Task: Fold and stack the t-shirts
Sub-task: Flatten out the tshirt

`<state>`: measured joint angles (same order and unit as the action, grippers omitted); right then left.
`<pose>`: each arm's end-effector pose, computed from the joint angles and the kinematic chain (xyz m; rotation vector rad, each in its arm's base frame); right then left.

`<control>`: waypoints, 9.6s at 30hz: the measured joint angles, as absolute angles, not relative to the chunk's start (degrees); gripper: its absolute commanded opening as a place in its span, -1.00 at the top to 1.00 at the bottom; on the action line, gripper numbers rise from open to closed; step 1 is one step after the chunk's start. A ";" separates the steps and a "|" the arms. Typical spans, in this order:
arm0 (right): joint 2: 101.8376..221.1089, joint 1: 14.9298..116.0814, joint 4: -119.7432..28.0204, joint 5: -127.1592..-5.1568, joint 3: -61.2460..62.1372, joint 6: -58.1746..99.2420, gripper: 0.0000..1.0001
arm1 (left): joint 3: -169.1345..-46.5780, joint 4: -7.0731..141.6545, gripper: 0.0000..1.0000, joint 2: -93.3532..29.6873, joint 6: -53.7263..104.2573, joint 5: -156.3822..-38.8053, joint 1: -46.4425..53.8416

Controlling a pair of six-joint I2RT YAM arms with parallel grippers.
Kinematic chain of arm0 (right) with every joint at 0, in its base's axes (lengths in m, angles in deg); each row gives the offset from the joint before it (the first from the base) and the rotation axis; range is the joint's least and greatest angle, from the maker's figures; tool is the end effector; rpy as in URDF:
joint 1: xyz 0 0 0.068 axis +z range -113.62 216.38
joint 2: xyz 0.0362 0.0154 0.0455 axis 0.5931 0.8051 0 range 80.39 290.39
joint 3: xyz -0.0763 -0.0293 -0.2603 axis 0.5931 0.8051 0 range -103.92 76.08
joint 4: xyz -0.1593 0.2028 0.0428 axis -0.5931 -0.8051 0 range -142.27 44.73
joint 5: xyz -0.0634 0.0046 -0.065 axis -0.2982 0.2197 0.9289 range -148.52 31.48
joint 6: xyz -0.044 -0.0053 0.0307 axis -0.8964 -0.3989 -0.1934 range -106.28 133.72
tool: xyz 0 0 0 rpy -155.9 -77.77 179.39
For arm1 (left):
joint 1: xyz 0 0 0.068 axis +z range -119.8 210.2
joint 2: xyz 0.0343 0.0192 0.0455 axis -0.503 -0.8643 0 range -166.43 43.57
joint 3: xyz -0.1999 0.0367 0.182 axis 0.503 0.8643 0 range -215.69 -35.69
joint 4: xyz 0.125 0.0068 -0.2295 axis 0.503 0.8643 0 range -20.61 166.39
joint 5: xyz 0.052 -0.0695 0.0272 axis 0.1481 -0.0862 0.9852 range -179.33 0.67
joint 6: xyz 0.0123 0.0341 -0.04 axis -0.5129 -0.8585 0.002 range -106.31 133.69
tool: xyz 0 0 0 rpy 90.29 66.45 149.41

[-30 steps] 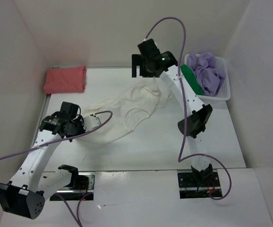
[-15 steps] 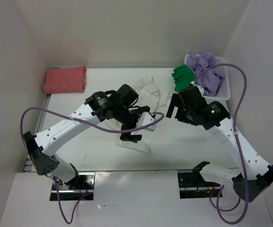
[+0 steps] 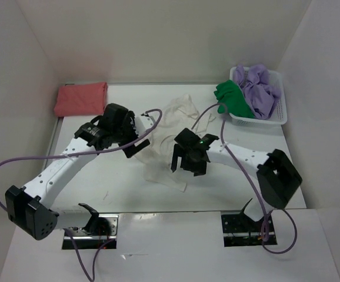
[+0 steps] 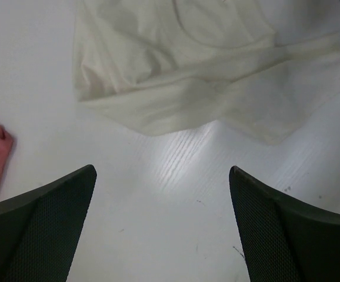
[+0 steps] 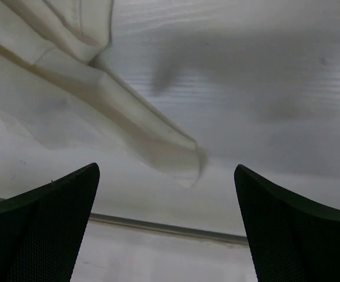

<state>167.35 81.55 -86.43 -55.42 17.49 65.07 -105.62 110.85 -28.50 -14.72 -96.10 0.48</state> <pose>0.2047 0.2031 0.2108 0.1671 2.8403 0.3322 0.2280 -0.1352 0.3400 1.1830 2.0072 -0.1491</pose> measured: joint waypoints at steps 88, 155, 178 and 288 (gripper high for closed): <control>140.18 44.61 -111.96 -55.53 -8.17 42.49 1.00 | -130.05 103.96 1.00 -35.28 -22.63 -82.15 -7.73; 136.73 46.01 -98.43 -66.44 17.71 46.03 1.00 | -93.09 105.91 1.00 -53.50 -14.72 -89.41 -33.98; 202.63 39.80 -107.24 -75.29 -61.85 42.32 1.00 | -134.10 113.36 1.00 -52.61 -28.14 -79.66 18.10; 169.43 40.08 -74.48 -63.18 27.15 55.35 0.88 | -98.84 85.36 -0.54 -60.19 -28.22 -78.09 40.15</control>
